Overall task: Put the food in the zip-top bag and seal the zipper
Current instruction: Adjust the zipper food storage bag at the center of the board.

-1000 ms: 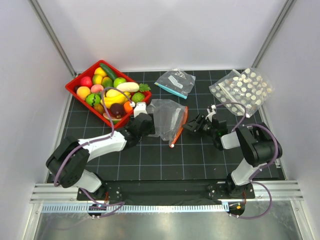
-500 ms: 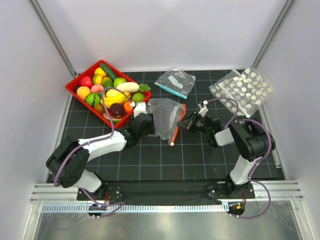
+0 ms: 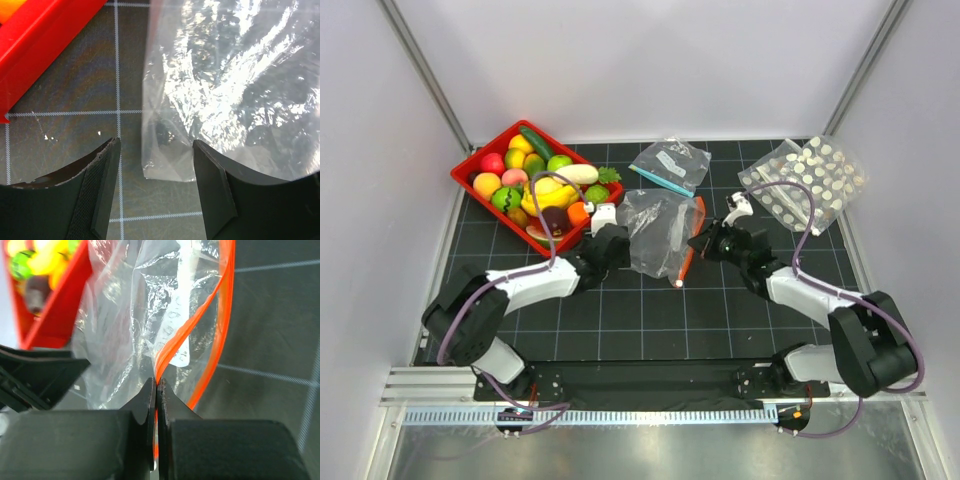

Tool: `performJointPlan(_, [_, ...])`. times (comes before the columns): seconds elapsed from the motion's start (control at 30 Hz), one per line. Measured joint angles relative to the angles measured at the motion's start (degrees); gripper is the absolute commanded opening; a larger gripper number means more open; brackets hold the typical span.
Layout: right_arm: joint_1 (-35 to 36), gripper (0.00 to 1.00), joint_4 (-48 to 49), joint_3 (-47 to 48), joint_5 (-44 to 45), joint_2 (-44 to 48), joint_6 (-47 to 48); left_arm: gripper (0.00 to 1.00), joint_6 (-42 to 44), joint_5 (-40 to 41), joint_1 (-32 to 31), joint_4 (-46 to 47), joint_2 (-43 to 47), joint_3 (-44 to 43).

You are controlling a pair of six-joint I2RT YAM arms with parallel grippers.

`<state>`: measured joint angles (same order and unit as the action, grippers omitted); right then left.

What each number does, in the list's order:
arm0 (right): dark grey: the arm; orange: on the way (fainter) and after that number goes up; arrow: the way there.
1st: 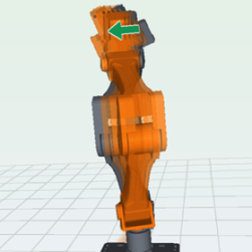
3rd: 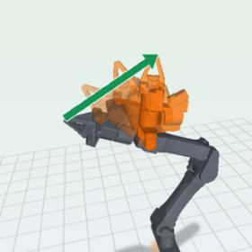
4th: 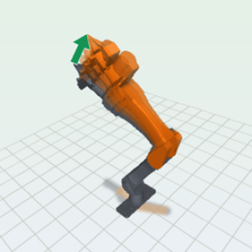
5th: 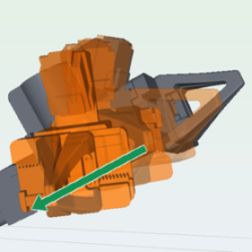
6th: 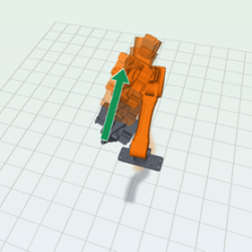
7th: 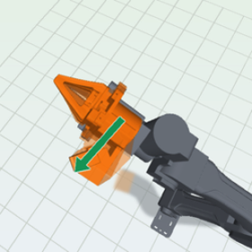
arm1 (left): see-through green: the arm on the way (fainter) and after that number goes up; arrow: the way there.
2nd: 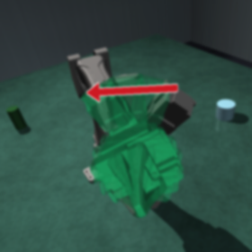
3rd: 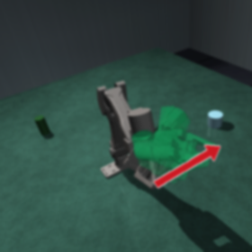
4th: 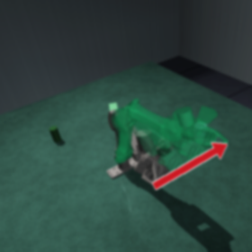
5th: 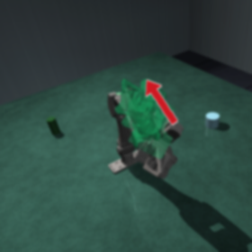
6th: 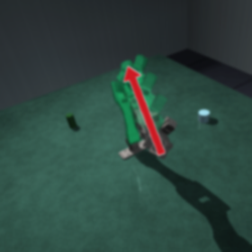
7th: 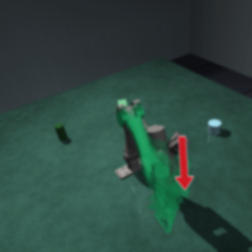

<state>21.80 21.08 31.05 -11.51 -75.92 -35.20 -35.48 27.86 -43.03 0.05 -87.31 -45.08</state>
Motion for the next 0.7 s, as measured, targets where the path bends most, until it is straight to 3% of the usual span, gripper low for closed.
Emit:
performJointPlan(0.23, [1.9,0.01,-10.7,0.0,10.6,5.0,5.0,0.62,0.0,1.5,0.0,-3.9,-4.8,-3.9])
performJointPlan(0.7, [2.0,0.01,-17.4,0.1,17.6,9.5,6.7,0.58,-0.4,6.4,-0.1,-10.8,-7.5,-7.5])
